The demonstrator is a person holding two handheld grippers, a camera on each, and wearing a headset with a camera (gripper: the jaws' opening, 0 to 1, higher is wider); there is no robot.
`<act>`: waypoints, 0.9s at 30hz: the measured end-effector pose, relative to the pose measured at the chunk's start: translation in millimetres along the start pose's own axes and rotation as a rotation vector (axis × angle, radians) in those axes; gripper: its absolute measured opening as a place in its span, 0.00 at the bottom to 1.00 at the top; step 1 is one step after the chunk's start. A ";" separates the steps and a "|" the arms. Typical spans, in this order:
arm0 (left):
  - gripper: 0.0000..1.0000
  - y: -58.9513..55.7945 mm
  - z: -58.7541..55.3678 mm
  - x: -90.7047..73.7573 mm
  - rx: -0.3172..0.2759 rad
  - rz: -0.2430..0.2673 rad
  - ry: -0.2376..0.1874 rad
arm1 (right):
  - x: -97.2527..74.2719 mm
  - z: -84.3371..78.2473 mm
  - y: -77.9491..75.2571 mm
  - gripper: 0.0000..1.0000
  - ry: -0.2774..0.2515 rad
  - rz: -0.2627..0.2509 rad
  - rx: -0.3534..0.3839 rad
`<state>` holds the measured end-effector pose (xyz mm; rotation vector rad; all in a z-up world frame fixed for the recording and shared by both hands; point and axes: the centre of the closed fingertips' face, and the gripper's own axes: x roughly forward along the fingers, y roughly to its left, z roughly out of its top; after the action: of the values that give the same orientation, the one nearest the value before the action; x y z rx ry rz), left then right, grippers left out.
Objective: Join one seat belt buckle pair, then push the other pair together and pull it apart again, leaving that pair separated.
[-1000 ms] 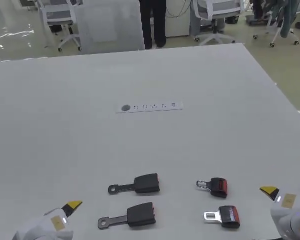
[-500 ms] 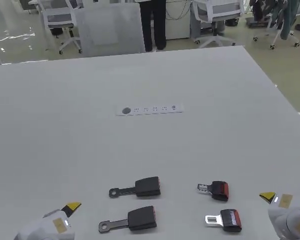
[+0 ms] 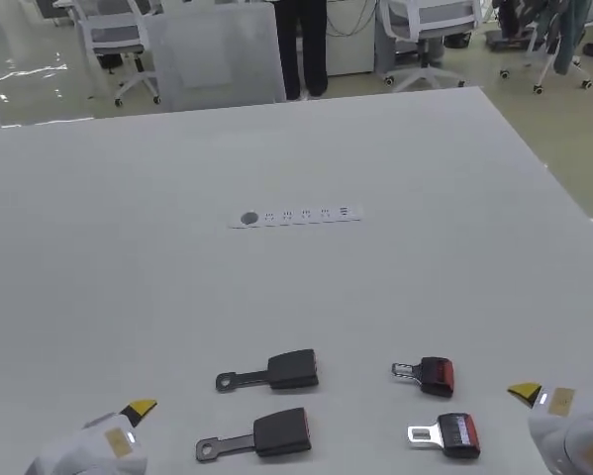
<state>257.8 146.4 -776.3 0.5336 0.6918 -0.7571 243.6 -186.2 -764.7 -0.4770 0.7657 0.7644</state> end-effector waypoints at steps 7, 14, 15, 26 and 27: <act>0.87 0.9 0.5 6.2 0.014 -0.016 0.010 | 3.2 0.6 -4.0 0.77 0.004 0.000 -0.005; 0.79 -5.3 4.1 13.2 0.047 -0.053 0.013 | 8.0 0.7 -2.1 0.75 0.009 0.021 -0.035; 0.77 -5.6 4.2 14.3 0.050 -0.054 0.016 | 8.7 0.4 -1.6 0.74 0.009 0.025 -0.042; 0.73 -13.1 7.9 25.0 0.120 -0.099 0.027 | 18.1 7.3 9.3 0.69 -0.011 0.080 -0.129; 0.72 -14.1 7.2 26.0 0.136 -0.101 0.034 | 18.7 7.3 9.8 0.69 -0.009 0.082 -0.133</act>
<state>263.5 121.7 -793.2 0.6400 0.7059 -0.8962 248.3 -167.2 -775.3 -0.5641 0.7324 0.8975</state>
